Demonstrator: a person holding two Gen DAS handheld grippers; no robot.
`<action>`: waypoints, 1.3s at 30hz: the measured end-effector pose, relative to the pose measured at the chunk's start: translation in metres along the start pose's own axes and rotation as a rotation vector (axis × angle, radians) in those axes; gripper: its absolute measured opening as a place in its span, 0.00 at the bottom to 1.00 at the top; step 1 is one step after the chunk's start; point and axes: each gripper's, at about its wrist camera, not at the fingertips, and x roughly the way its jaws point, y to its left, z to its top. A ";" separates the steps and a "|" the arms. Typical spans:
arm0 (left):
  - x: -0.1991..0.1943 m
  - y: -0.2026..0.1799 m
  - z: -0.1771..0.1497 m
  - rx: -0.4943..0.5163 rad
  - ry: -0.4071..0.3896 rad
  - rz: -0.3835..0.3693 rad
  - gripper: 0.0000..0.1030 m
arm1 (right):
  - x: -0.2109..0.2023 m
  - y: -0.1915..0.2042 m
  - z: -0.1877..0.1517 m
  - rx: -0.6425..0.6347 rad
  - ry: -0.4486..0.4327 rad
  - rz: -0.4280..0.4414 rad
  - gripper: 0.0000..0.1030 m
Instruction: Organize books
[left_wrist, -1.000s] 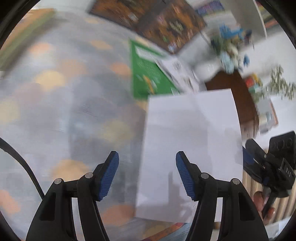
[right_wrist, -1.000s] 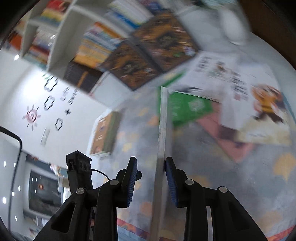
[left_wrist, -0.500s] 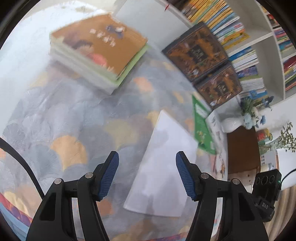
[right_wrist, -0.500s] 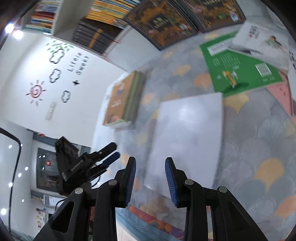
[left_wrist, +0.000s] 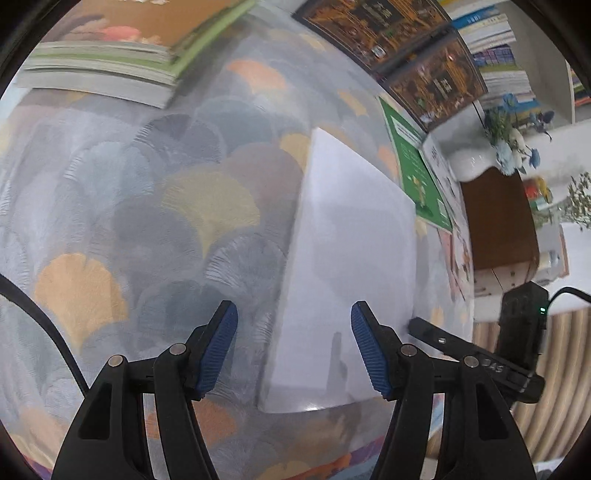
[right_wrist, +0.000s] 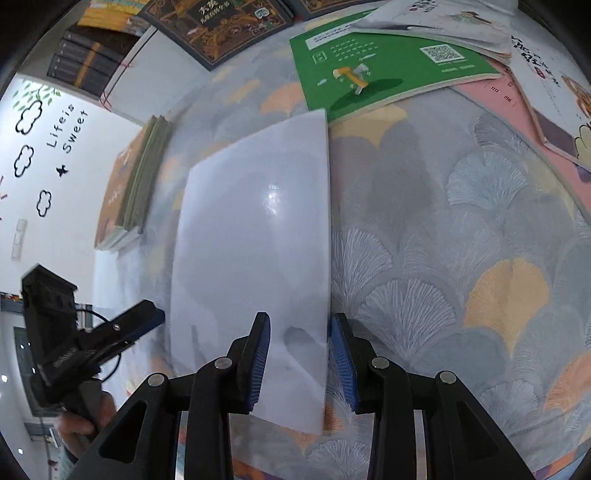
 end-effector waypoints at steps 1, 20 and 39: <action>0.001 -0.001 -0.001 0.005 0.014 -0.013 0.59 | 0.000 0.002 -0.002 -0.007 -0.007 -0.012 0.33; 0.013 -0.032 -0.016 0.143 0.045 0.081 0.58 | 0.000 0.014 -0.014 -0.116 -0.027 -0.081 0.34; 0.000 0.005 -0.015 -0.129 -0.091 -0.180 0.15 | -0.007 -0.037 -0.003 0.113 0.021 0.203 0.33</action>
